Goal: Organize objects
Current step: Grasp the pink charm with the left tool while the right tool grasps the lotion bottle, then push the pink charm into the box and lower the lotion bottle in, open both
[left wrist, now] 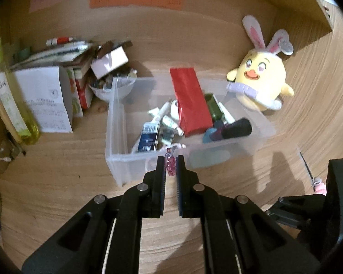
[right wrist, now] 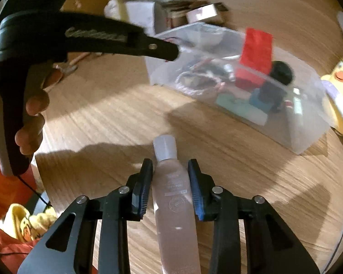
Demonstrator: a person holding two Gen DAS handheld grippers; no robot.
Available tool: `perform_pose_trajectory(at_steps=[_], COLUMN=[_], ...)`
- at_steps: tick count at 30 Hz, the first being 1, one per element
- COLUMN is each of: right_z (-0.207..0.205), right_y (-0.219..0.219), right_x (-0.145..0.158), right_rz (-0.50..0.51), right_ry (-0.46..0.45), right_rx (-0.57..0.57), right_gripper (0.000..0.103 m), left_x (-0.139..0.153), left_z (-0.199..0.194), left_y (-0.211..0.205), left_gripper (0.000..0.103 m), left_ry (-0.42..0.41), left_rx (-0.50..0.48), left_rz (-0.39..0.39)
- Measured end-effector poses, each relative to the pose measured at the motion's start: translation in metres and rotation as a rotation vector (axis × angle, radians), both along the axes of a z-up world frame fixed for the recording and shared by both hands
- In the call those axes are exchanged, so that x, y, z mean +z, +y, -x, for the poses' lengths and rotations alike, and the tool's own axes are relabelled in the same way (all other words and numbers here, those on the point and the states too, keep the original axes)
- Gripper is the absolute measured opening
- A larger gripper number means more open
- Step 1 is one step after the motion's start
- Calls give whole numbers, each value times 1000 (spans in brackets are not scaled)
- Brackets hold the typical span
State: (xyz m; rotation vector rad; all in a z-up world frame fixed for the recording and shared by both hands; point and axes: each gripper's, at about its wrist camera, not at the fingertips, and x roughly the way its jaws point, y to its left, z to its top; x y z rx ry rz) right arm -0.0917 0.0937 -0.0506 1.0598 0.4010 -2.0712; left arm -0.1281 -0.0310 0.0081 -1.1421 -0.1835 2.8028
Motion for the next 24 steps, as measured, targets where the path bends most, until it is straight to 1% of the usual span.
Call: perform_pose_trajectory(at_steps=[4, 10, 14, 19, 24], right_z=[9, 18, 32, 53, 82], right_y=[12, 27, 37, 48, 45], right_x=[20, 54, 77, 106, 126], right_rz=[53, 116, 150, 184, 202], right_ry=[20, 90, 140, 201, 232], right_rx=[-50, -123, -166, -216, -260], right_gripper=[29, 29, 29, 29, 29], left_x=[14, 28, 37, 42, 42], left_z=[4, 11, 19, 30, 46], left_y=[0, 1, 1, -3, -9], left_gripper=[8, 8, 8, 8, 8], left_ry=[28, 54, 69, 75, 68], left_rx=[4, 5, 11, 27, 50], left_rz=[0, 0, 14, 14, 4])
